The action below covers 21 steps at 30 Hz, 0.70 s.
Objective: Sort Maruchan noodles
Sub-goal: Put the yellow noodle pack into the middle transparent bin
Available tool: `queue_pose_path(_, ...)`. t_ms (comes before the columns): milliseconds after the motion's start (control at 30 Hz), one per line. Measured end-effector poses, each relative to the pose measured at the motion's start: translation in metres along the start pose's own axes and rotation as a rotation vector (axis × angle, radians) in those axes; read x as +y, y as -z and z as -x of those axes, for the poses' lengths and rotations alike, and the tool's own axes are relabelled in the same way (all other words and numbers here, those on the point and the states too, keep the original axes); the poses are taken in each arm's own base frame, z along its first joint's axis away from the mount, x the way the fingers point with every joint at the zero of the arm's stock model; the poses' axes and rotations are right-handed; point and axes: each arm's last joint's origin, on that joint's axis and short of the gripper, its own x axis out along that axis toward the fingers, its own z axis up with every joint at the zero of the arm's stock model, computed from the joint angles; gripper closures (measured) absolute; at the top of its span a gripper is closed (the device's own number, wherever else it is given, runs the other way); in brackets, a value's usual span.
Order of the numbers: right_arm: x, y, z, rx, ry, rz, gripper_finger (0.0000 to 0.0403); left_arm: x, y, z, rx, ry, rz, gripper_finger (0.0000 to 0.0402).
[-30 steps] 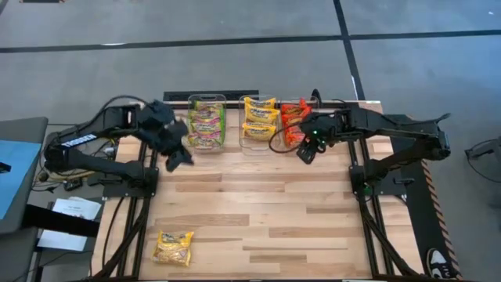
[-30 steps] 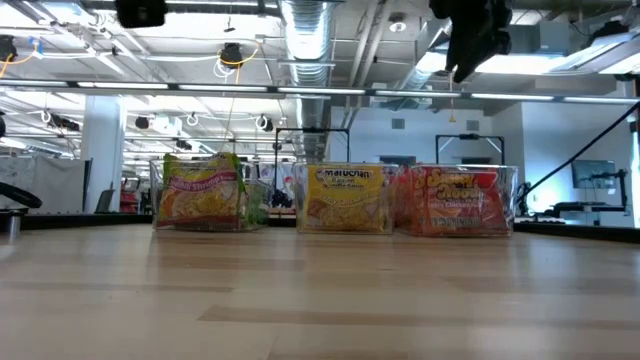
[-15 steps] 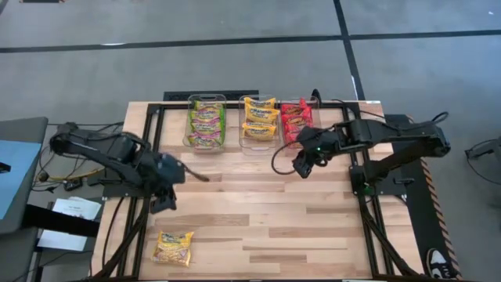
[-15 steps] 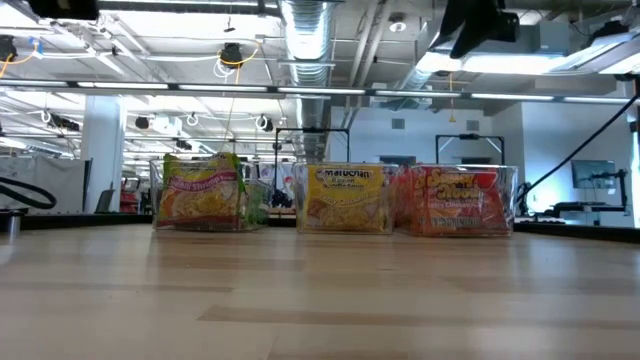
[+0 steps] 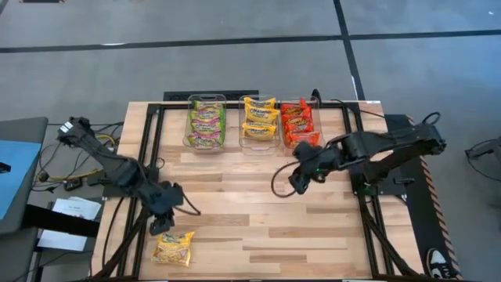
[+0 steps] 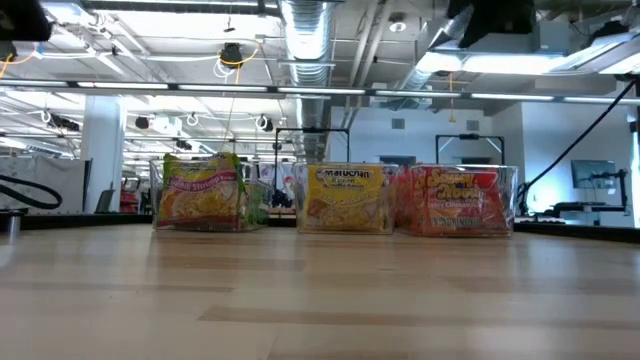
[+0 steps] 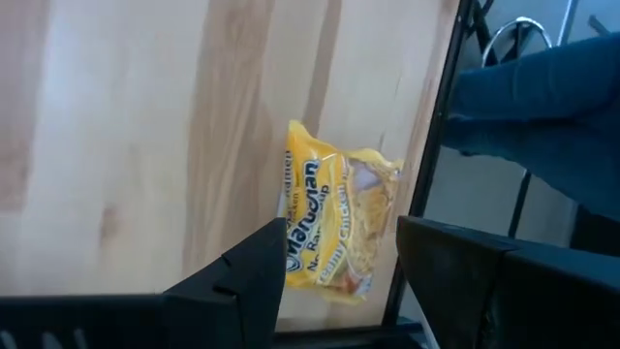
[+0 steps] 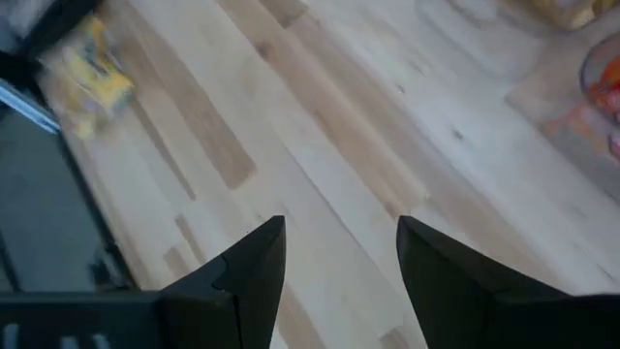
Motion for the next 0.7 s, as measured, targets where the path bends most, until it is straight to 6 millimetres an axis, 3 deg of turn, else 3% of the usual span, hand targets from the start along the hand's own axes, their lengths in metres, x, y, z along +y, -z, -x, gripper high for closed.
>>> queue_pose_path(700,0.039,0.023,-0.081,0.169,0.004,0.049,0.0181,-0.016,0.013,-0.096,0.281,-0.177,-0.123,0.0219)
